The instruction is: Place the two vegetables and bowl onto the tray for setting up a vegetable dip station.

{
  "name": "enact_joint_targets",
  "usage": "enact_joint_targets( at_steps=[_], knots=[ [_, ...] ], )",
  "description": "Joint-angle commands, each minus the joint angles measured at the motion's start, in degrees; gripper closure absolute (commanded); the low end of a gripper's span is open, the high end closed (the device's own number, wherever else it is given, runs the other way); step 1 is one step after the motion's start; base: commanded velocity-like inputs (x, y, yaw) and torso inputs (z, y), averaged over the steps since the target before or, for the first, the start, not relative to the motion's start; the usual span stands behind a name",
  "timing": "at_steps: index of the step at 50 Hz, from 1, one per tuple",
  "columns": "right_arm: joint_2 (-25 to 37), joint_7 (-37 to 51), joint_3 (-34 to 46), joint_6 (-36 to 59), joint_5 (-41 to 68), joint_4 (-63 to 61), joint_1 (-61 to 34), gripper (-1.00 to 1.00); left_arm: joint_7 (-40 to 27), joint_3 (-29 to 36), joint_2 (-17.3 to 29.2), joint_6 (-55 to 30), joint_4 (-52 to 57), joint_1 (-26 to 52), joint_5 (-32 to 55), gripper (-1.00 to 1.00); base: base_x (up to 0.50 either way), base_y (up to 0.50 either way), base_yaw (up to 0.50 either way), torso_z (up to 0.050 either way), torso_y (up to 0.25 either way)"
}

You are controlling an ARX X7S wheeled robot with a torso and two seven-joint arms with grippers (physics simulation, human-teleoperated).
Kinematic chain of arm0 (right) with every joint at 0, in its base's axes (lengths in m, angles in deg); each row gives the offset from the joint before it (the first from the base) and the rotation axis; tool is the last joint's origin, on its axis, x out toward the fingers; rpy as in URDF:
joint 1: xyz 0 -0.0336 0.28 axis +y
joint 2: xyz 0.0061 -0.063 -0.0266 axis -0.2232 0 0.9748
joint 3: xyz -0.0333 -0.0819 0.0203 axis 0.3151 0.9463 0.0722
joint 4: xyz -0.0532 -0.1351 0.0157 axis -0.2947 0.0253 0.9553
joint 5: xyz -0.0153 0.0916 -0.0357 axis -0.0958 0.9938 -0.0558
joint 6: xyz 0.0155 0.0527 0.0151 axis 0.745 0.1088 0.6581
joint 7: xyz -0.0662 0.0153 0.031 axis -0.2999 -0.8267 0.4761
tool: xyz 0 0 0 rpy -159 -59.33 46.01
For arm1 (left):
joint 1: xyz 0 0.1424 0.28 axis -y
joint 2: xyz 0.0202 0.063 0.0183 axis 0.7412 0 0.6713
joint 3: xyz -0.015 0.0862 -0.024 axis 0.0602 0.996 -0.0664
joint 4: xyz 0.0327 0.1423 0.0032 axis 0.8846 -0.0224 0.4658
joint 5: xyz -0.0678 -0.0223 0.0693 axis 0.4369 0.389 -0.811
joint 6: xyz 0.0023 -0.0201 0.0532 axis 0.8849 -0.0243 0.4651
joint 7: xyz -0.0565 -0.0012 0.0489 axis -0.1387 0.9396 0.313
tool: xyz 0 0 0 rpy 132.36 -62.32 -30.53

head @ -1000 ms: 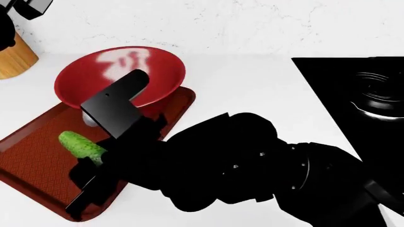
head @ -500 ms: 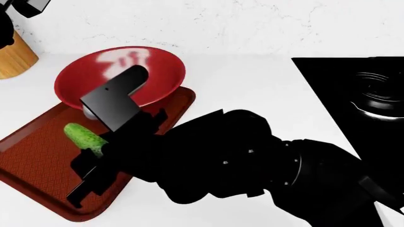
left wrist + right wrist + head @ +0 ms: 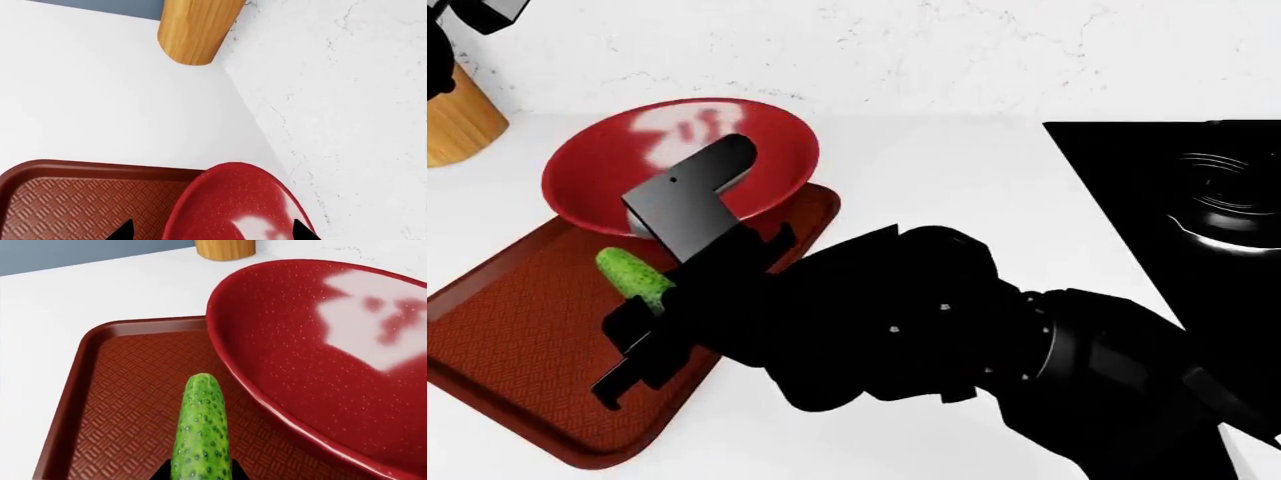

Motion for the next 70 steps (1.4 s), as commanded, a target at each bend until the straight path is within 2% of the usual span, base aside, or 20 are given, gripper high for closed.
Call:
enact_joint_targets(
  at_steps=[1,29,30,53,70],
  knots=[
    [-0.1,0.0,0.4,-0.2,-0.7,0.8,0.1,1.00,-0.1,-0.2,0.1,0.0,0.1,0.1,-0.1,-1.00,0.00,0.00,0.00,0.000,0.000],
    [0.2,-0.4,1.2,-0.9,0.2,1.3,-0.2,1.00,-0.2,-0.1,0.1,0.2,0.2,0.2,-0.1,-1.00,0.00,0.00,0.00,0.000,0.000],
    [0.2,-0.1,1.1,-0.8,0.5,1.1,-0.4,-1.00,-0.2,-0.1,0.1,0.2,0.3,0.3,-0.1,-1.00,0.00,0.00,0.00,0.000,0.000],
    [0.8,0.8,2.1,-1.0,1.6,0.0,0.3,-1.00,-0.1,-0.2,0.1,0.0,0.1,0.2,-0.2,-1.00,0.00,0.00,0.00,0.000,0.000],
    [3.1,13.2,-1.5,-1.4,8.7,-11.9,-1.5,-1.00,-0.2,0.0,-0.1,0.0,0.3,0.3,-0.2,-1.00,0.00,0.00,0.00,0.000,0.000]
  ],
)
